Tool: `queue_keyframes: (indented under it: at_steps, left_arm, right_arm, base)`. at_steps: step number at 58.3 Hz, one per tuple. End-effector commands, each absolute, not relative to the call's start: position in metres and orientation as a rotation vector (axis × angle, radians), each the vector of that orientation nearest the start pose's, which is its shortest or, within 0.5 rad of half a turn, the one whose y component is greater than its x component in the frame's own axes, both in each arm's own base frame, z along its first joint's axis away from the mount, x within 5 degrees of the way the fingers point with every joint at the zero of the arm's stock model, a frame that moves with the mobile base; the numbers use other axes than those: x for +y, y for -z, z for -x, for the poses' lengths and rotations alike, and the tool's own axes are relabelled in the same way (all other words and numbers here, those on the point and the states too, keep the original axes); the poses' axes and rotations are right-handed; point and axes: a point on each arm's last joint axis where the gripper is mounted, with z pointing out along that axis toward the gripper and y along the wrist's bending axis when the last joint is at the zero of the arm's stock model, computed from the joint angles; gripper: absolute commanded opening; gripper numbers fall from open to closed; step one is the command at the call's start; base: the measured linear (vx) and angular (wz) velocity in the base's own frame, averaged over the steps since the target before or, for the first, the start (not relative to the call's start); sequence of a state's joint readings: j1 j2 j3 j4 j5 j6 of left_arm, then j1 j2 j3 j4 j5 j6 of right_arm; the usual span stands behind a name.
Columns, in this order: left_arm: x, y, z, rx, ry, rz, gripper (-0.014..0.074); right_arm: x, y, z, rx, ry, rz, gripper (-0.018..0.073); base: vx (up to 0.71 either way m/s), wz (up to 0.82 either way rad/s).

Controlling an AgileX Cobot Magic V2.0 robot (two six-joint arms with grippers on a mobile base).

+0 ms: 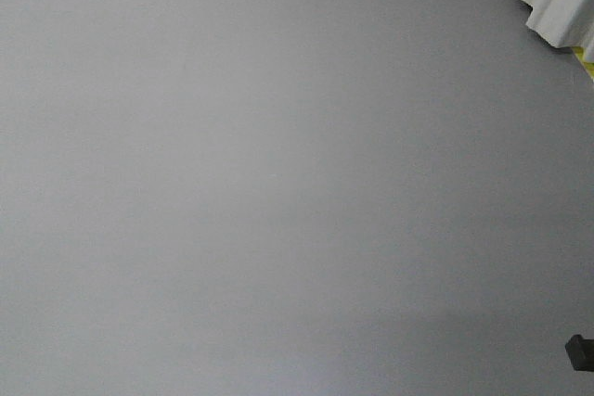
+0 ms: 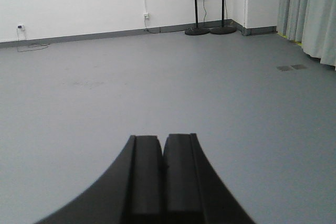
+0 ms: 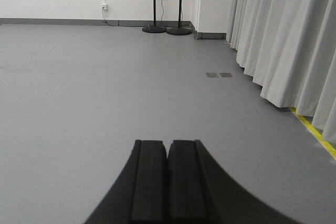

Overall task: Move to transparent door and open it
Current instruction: 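Drive the base across the grey floor toward the glass door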

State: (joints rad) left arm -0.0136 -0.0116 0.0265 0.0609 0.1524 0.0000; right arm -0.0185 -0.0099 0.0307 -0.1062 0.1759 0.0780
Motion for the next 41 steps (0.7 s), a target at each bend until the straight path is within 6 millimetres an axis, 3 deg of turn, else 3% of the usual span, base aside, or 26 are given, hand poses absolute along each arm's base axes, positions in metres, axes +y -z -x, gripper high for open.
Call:
queue_keyframes:
  at_steps: [1,41]
  left_arm:
    - [-0.0003,-0.1892,-0.0569,1.584,-0.028,-0.039,-0.0006]
    - [-0.0003,-0.1892,-0.0569,1.584,-0.028,-0.039,-0.0006]
  right_arm:
    - [-0.002,-0.1915,-0.0564,1.598,0.05,0.005,-0.0008]
    - [-0.002,-0.1918,-0.0564,1.595,0.05,0.005,-0.0008]
  base:
    - [0.0,0.0]
    - [0.03,0.0]
